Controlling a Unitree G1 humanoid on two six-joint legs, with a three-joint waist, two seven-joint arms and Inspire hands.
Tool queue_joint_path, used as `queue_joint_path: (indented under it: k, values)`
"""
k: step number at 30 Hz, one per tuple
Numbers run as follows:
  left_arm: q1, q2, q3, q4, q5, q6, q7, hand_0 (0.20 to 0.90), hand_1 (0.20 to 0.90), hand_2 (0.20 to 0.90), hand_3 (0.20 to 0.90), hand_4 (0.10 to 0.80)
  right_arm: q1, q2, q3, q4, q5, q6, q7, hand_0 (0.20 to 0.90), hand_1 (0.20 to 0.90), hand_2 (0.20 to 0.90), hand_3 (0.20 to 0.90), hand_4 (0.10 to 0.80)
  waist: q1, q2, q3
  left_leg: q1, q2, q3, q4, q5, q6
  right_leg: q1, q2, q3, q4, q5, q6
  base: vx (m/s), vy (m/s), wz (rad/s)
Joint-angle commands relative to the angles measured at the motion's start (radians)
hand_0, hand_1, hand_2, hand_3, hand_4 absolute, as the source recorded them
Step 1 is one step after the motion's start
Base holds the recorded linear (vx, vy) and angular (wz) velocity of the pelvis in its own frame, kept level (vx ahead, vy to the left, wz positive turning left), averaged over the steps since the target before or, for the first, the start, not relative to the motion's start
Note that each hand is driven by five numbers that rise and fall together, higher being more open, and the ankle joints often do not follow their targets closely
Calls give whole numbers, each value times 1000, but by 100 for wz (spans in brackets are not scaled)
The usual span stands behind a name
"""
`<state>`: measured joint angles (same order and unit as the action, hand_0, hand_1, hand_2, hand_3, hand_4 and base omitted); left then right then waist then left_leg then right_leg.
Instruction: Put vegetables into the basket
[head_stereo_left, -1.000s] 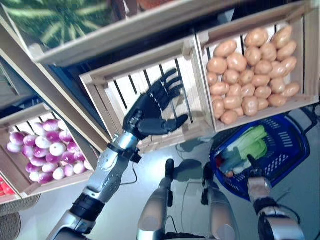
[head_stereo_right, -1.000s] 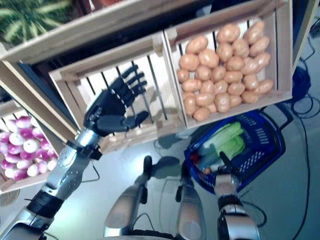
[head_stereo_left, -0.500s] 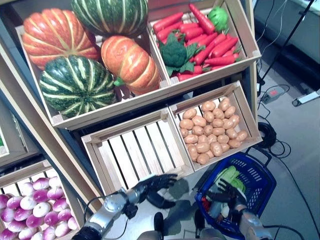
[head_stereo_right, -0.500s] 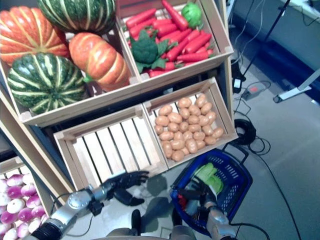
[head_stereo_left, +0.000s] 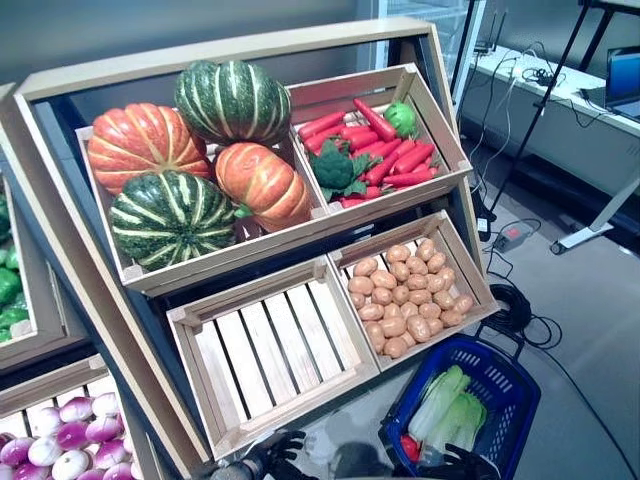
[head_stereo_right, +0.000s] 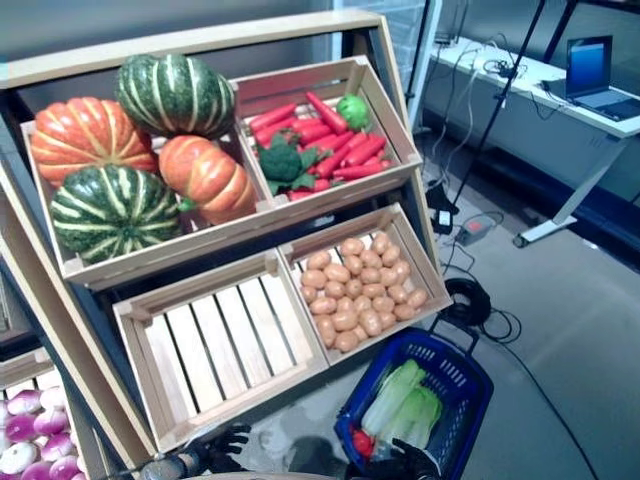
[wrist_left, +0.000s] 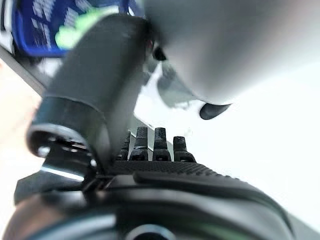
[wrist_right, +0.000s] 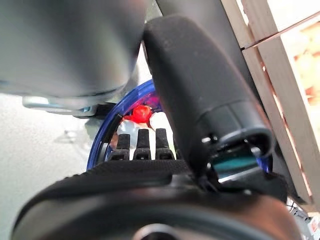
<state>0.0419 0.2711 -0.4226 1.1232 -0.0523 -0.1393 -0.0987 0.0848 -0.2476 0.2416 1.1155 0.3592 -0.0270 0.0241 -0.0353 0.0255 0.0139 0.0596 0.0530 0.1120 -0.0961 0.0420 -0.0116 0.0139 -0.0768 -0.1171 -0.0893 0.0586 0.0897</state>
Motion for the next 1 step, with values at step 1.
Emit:
queue_joint_path:
  k: [1]
  values:
    - [-64,0,22,48,54,23,64,900,900,900,900,800,-38,12,15,16,-19,-27,-1,900,900,900,900,800,3,-19,27,8,25,-16,9,-38,-38,42,-55,-12,32,-21,34,0,0,0]
